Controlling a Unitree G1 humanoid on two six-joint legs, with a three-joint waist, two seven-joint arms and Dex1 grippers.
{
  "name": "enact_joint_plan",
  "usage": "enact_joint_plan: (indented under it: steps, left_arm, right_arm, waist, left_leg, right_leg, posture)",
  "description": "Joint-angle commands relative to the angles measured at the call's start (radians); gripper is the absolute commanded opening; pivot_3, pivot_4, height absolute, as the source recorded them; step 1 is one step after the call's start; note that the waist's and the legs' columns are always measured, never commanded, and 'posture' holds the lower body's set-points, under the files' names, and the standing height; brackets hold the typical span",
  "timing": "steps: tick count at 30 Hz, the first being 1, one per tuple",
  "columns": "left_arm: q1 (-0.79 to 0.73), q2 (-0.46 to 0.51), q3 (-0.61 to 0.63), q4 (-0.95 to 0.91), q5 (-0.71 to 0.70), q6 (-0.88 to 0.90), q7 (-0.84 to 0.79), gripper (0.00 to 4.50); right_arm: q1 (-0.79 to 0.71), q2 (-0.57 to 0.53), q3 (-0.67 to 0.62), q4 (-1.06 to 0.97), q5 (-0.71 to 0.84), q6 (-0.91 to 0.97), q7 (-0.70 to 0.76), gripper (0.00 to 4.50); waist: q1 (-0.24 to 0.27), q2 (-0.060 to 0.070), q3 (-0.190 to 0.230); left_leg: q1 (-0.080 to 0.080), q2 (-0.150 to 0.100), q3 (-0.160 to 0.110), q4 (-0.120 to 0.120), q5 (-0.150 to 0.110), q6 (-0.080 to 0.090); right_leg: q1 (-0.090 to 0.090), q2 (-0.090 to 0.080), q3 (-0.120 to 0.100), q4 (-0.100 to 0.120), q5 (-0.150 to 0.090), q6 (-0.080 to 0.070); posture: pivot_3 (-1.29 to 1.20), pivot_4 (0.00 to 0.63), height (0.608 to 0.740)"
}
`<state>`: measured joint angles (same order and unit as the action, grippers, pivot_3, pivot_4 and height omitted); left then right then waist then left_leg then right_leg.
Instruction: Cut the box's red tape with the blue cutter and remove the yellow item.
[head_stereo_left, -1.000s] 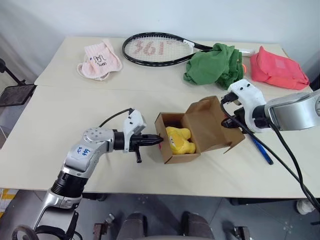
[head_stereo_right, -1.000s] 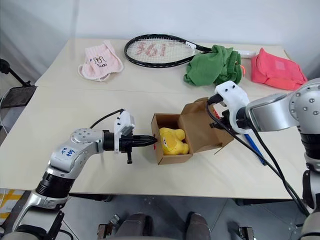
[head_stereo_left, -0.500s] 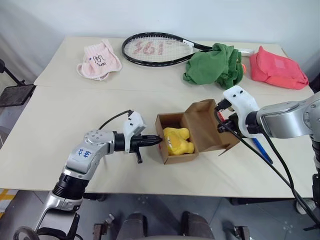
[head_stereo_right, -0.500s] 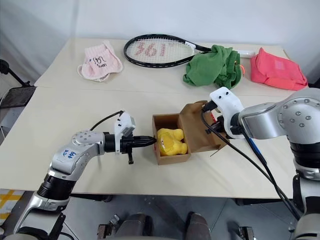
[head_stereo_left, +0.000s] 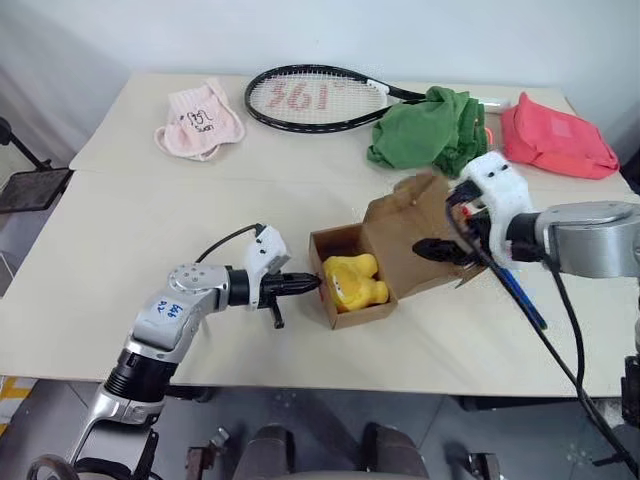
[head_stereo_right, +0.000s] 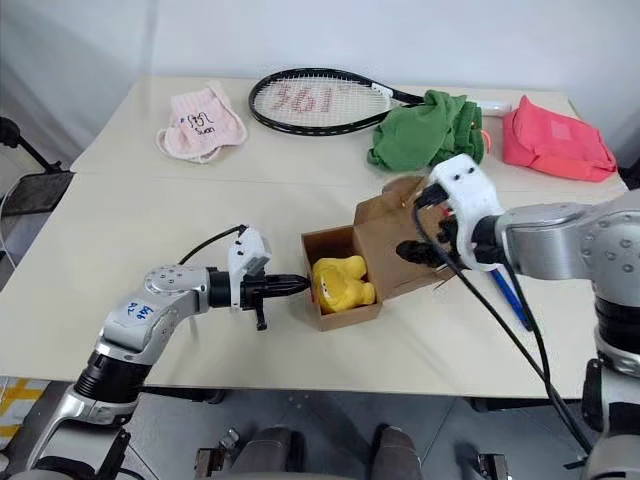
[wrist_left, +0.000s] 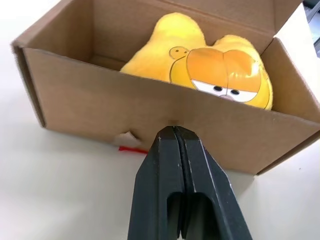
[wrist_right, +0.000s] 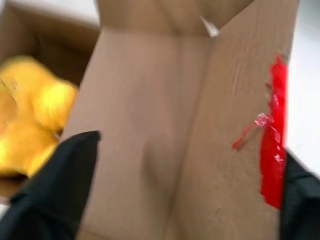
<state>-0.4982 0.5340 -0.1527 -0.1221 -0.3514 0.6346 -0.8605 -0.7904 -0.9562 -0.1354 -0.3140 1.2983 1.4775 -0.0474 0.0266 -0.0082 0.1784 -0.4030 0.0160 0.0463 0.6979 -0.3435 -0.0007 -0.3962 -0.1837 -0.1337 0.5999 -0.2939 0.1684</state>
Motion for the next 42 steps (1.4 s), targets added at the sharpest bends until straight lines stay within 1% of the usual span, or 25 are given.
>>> enact_joint_plan:
  steps: [1,2,7,8,10,11,12,14,16,17,19,22,24,26,27,31,32,33,36,38,40,42]
  left_arm:
    - [-0.005,0.030,0.033,-0.044,-0.011,-0.002,-0.012,0.00]
    - [-0.007,0.036,0.037,-0.041,-0.010,-0.005,-0.014,0.00]
    - [-0.013,0.052,0.053,-0.026,-0.013,-0.019,-0.028,0.00]
    - [-0.009,0.067,0.070,-0.016,-0.014,-0.045,-0.048,0.00]
    - [0.017,0.118,0.157,0.001,-0.072,-0.078,-0.128,0.00]
    - [0.025,0.135,0.183,0.010,-0.091,-0.090,-0.154,0.00]
    - [0.035,0.150,0.216,0.037,-0.082,-0.143,-0.155,0.18]
    - [0.087,0.215,0.277,0.159,-0.004,-0.386,-0.193,0.60]
    - [0.132,0.296,0.316,0.268,0.026,-0.500,-0.262,1.20]
    - [0.147,0.335,0.329,0.293,-0.007,-0.465,-0.321,1.52]
    - [0.153,0.376,0.364,0.338,-0.057,-0.454,-0.393,2.15]
    - [0.161,0.428,0.404,0.417,-0.054,-0.502,-0.450,3.05]
    - [0.165,0.450,0.415,0.410,-0.065,-0.492,-0.473,3.72]
    - [0.154,0.457,0.409,0.361,-0.084,-0.453,-0.484,4.33]
    - [0.139,0.456,0.398,0.324,-0.103,-0.409,-0.482,4.45]
    - [0.018,0.451,0.256,0.097,-0.177,-0.155,-0.490,4.45]
    - [-0.023,0.440,0.218,0.066,-0.170,-0.126,-0.484,4.45]
    - [-0.090,0.424,0.157,0.040,-0.149,-0.057,-0.462,4.45]
    - [-0.287,0.347,-0.010,0.011,-0.093,0.102,-0.419,4.45]
    - [-0.385,0.289,-0.097,0.023,-0.045,0.160,-0.386,4.45]
    - [-0.452,0.240,-0.184,0.048,0.022,0.150,-0.373,4.45]
    - [-0.491,0.194,-0.231,0.070,0.049,0.159,-0.364,4.45]
  right_arm:
    - [0.105,-0.029,-0.187,-0.065,-0.039,-0.159,0.181,4.46]
    - [0.143,-0.036,-0.221,-0.070,-0.048,-0.188,0.229,4.46]
    - [0.258,-0.040,-0.289,-0.091,-0.125,-0.319,0.385,4.46]
    - [0.286,-0.014,-0.337,-0.092,-0.141,-0.387,0.435,4.46]
    - [0.333,0.065,-0.461,-0.083,-0.169,-0.569,0.557,4.46]
    - [0.343,0.090,-0.485,-0.085,-0.177,-0.618,0.584,4.46]
    - [0.363,0.115,-0.512,-0.090,-0.157,-0.657,0.654,4.49]
    - [0.464,0.123,-0.461,-0.148,-0.254,-0.779,0.829,4.50]
    - [0.522,0.138,-0.427,-0.171,-0.279,-0.836,0.916,4.50]
    - [0.553,0.139,-0.418,-0.174,-0.303,-0.870,0.954,4.50]
    - [0.613,0.143,-0.408,-0.184,-0.380,-0.967,1.028,4.50]
    - [0.690,0.166,-0.411,-0.198,-0.441,-1.072,1.091,4.50]
    - [0.732,0.180,-0.410,-0.210,-0.462,-1.123,1.122,4.50]
    - [0.767,0.187,-0.399,-0.222,-0.480,-1.165,1.150,4.50]
    - [0.786,0.189,-0.391,-0.227,-0.490,-1.183,1.167,4.50]
    - [0.836,0.193,-0.367,-0.242,-0.500,-1.220,1.201,4.50]
    - [0.845,0.192,-0.363,-0.247,-0.494,-1.218,1.205,4.50]
    - [0.859,0.193,-0.365,-0.250,-0.493,-1.225,1.213,4.50]
    - [0.913,0.188,-0.376,-0.254,-0.489,-1.233,1.236,4.50]
    - [0.942,0.183,-0.394,-0.258,-0.482,-1.234,1.244,4.50]
    - [0.961,0.171,-0.417,-0.271,-0.466,-1.218,1.235,4.50]
    - [0.969,0.166,-0.433,-0.283,-0.455,-1.210,1.217,4.50]
  waist:
    - [0.001,0.000,0.000]
    - [0.000,0.000,0.000]
    - [-0.002,0.000,0.000]
    - [-0.002,0.000,0.000]
    - [-0.003,-0.001,0.001]
    - [-0.004,0.000,0.000]
    - [-0.004,0.000,0.001]
    - [-0.002,0.000,0.000]
    - [-0.006,0.000,0.001]
    - [-0.008,0.000,0.001]
    - [-0.006,0.000,0.001]
    - [0.004,0.000,0.001]
    - [0.003,-0.001,0.001]
    - [0.001,-0.001,0.001]
    - [0.000,-0.001,0.001]
    - [0.002,-0.001,0.002]
    - [0.002,-0.001,0.002]
    - [0.003,-0.001,0.002]
    - [0.005,-0.001,0.001]
    - [0.003,-0.001,0.001]
    - [-0.003,-0.001,0.001]
    - [-0.006,-0.001,0.002]
  left_leg:
    - [0.000,0.000,0.000,0.000,0.000,0.000]
    - [0.000,0.000,0.000,0.000,0.000,0.000]
    - [0.001,0.000,0.002,0.001,0.000,0.000]
    - [0.001,0.000,0.002,0.001,0.000,0.000]
    - [0.002,0.000,0.002,0.001,0.000,0.000]
    - [0.002,0.000,0.002,0.001,0.000,0.000]
    - [0.003,0.000,0.003,0.000,0.000,0.000]
    - [0.005,0.000,0.004,-0.001,0.000,0.000]
    - [0.013,0.000,0.004,-0.006,0.000,0.000]
    - [0.015,0.000,0.006,-0.007,0.000,-0.001]
    - [0.015,0.000,0.009,-0.007,0.000,0.000]
    - [0.014,0.000,0.009,-0.006,0.000,0.000]
    - [0.015,0.000,0.009,-0.005,0.000,0.000]
    - [0.015,0.000,0.009,-0.005,0.000,0.000]
    - [0.015,0.000,0.009,-0.005,0.000,0.000]
    - [0.016,0.000,0.008,-0.003,0.000,0.000]
    - [0.015,0.000,0.008,-0.002,0.000,0.000]
    - [0.015,0.000,0.008,-0.001,0.000,0.000]
    - [0.016,0.000,0.008,-0.001,0.000,0.000]
    - [0.016,0.000,0.008,-0.001,0.000,0.000]
    - [0.016,0.000,0.009,-0.001,0.000,0.000]
    - [0.016,0.000,0.009,-0.001,0.000,0.000]
  right_leg:
    - [0.000,0.000,0.000,0.000,0.000,0.000]
    - [0.000,0.000,0.000,0.000,0.000,0.000]
    - [0.000,0.000,0.002,0.000,0.000,0.000]
    - [0.000,0.000,0.003,0.000,0.000,0.000]
    - [0.000,0.000,0.002,0.001,0.000,0.000]
    - [0.000,0.001,0.002,0.001,0.000,0.000]
    - [0.000,0.000,0.003,0.001,0.000,0.000]
    - [0.001,0.000,0.004,0.002,0.000,0.000]
    - [0.006,0.000,0.004,0.002,0.000,0.000]
    - [0.006,0.001,0.005,0.002,0.000,0.000]
    - [0.005,0.000,0.007,0.002,0.000,0.000]
    - [0.005,0.000,0.008,0.002,0.000,0.000]
    - [0.005,0.000,0.008,0.002,0.000,0.000]
    - [0.005,0.000,0.008,0.004,0.000,0.000]
    - [0.005,0.000,0.008,0.004,0.000,0.000]
    - [0.005,0.000,0.008,0.007,0.000,0.000]
    - [0.006,0.000,0.009,0.008,0.000,0.000]
    - [0.006,0.000,0.009,0.008,0.000,0.000]
    - [0.006,0.000,0.010,0.009,0.000,0.000]
    - [0.006,0.000,0.010,0.009,0.000,0.000]
    - [0.006,0.000,0.011,0.009,0.000,0.000]
    - [0.005,0.000,0.011,0.009,0.000,0.000]
  posture:
    - [0.00,0.150,0.740]
    - [0.00,0.150,0.740]
    - [0.00,0.150,0.740]
    - [0.00,0.150,0.740]
    - [0.00,0.150,0.740]
    - [0.00,0.150,0.740]
    - [0.00,0.150,0.740]
    - [0.00,0.150,0.740]
    - [0.00,0.150,0.740]
    - [0.00,0.150,0.740]
    - [0.00,0.150,0.740]
    - [0.00,0.150,0.740]
    - [0.00,0.150,0.740]
    - [0.00,0.150,0.740]
    - [0.00,0.150,0.740]
    - [0.00,0.150,0.740]
    - [0.00,0.150,0.740]
    - [0.00,0.150,0.740]
    - [0.00,0.150,0.740]
    - [0.00,0.150,0.740]
    - [0.00,0.150,0.740]
    - [0.00,0.150,0.740]
